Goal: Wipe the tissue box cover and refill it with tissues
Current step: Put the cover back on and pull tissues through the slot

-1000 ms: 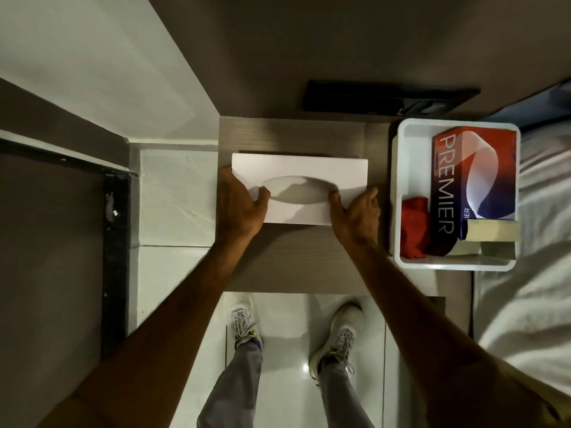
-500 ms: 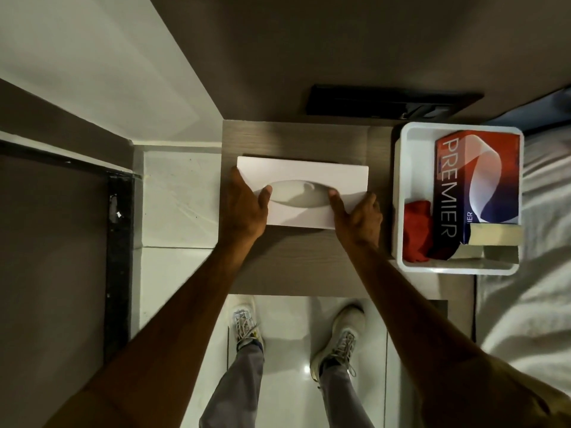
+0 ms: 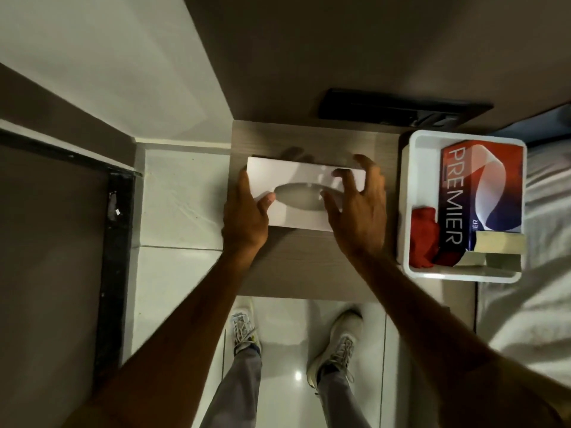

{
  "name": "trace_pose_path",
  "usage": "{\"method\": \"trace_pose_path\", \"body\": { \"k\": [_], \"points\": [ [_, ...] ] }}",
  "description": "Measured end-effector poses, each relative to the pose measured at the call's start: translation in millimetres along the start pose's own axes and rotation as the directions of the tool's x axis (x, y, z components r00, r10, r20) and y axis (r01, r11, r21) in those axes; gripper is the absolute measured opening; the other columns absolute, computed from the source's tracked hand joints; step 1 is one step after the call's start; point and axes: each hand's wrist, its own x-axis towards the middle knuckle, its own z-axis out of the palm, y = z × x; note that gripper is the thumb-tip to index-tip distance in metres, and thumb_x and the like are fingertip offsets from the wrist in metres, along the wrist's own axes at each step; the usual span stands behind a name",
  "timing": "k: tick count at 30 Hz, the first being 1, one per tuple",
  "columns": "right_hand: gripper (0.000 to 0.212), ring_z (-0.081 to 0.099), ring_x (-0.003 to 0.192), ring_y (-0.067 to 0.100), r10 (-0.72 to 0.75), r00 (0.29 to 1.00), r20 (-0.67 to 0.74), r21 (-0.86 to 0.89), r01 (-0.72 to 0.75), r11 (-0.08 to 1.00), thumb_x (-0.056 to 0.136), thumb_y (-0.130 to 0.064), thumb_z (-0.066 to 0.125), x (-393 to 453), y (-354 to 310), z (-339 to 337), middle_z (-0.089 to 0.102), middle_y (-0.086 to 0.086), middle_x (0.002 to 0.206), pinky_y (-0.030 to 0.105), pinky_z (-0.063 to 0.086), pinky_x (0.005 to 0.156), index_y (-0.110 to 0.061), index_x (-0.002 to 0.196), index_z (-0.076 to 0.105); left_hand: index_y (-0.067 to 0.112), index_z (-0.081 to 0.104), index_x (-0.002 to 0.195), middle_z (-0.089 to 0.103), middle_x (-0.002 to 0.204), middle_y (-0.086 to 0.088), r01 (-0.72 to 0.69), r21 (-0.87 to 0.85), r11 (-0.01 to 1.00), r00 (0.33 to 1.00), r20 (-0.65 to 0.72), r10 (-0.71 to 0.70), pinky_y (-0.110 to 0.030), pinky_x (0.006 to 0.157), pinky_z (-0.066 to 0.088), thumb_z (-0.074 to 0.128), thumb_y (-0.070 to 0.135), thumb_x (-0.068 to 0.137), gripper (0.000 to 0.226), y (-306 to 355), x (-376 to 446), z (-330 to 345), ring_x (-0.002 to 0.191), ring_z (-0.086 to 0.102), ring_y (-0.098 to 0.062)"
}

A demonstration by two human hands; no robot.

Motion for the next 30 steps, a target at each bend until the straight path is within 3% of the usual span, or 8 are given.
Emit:
{"method": "trace_pose_path", "body": {
  "k": [2,5,7,13,19,24,27,30],
  "points": [
    [0.04,0.036,0.145,0.035,-0.147,0.98,0.135,-0.005,0.149,0.989,0.094,-0.03,0.066,12,-6,6,0.039,0.013,0.158,0.05,0.039,0.116,-0.018,0.132,0.065,0.018,0.023,0.158,0.044,0.153,-0.014,0.03,0.012,0.999,0.999,-0.024,-0.03,-0.053,0.112,0.046,0.057,0.047,0.099,0.074,1,-2,3,0.139,0.049,-0.036],
    [0.061,0.012,0.157,0.025,-0.094,0.916,0.389,0.022,0.093,0.995,0.095,-0.034,0.064,33,-12,16,0.014,-0.004,0.17,0.041,0.022,0.128,-0.024,0.152,0.045,0.019,0.023,0.158,0.044,0.153,-0.014,0.038,0.012,0.999,0.999,-0.009,-0.038,-0.053,0.111,0.047,0.056,0.049,0.099,0.074,1,-2,3,0.138,0.048,-0.036],
    [0.065,0.006,0.158,0.024,-0.104,0.893,0.438,-0.012,0.122,0.992,0.095,-0.034,0.064,40,-11,24,0.009,-0.009,0.171,0.04,0.018,0.129,-0.025,0.154,0.041,0.021,0.023,0.158,0.043,0.154,-0.014,0.047,0.018,0.999,0.999,0.005,-0.047,-0.057,0.111,0.046,0.055,0.052,0.099,0.075,-3,0,2,0.139,0.047,-0.037],
    [0.05,0.015,0.155,0.027,-0.206,0.877,0.435,-0.096,0.273,0.957,0.091,-0.034,0.066,51,-13,32,0.024,-0.006,0.166,0.041,0.023,0.126,-0.019,0.139,0.059,0.021,0.021,0.16,0.041,0.155,-0.015,0.032,0.041,0.999,0.999,0.02,-0.033,-0.058,0.112,0.046,0.051,0.057,0.098,0.077,-4,0,0,0.14,0.046,-0.039],
    [0.049,0.02,0.153,0.025,-0.178,0.874,0.452,-0.082,0.239,0.967,0.096,-0.035,0.059,47,-12,29,0.026,-0.006,0.165,0.037,0.025,0.125,-0.02,0.143,0.055,0.022,0.02,0.16,0.037,0.159,-0.014,0.052,0.049,0.997,0.998,0.034,-0.054,-0.06,0.113,0.045,0.051,0.057,0.098,0.077,-4,1,0,0.143,0.042,-0.039],
    [0.024,0.031,0.148,0.029,-0.259,0.91,0.325,-0.118,0.311,0.943,0.092,-0.034,0.069,32,-11,14,0.038,-0.001,0.159,0.044,0.037,0.119,-0.02,0.11,0.075,0.023,0.02,0.159,0.038,0.158,-0.014,0.045,0.059,0.997,0.999,0.025,-0.047,-0.06,0.11,0.047,0.052,0.057,0.098,0.077,-7,1,1,0.141,0.045,-0.039],
    [0.03,0.033,0.145,0.021,-0.137,0.937,0.322,-0.016,0.15,0.989,0.098,-0.037,0.06,25,-9,5,0.037,-0.004,0.159,0.034,0.036,0.118,-0.02,0.122,0.067,0.022,0.022,0.159,0.039,0.158,-0.013,0.049,0.06,0.997,0.999,0.012,-0.05,-0.058,0.111,0.047,0.053,0.057,0.097,0.077,-7,2,3,0.141,0.045,-0.038],
    [0.024,0.039,0.143,0.022,-0.157,0.956,0.249,-0.009,0.164,0.986,0.098,-0.035,0.062,15,-9,-7,0.041,0.0,0.156,0.032,0.036,0.112,-0.019,0.114,0.071,0.024,0.022,0.158,0.041,0.155,-0.013,0.082,0.058,0.995,0.997,-0.002,-0.082,-0.06,0.11,0.047,0.053,0.059,0.097,0.076,-6,2,5,0.139,0.046,-0.038]
  ]
}}
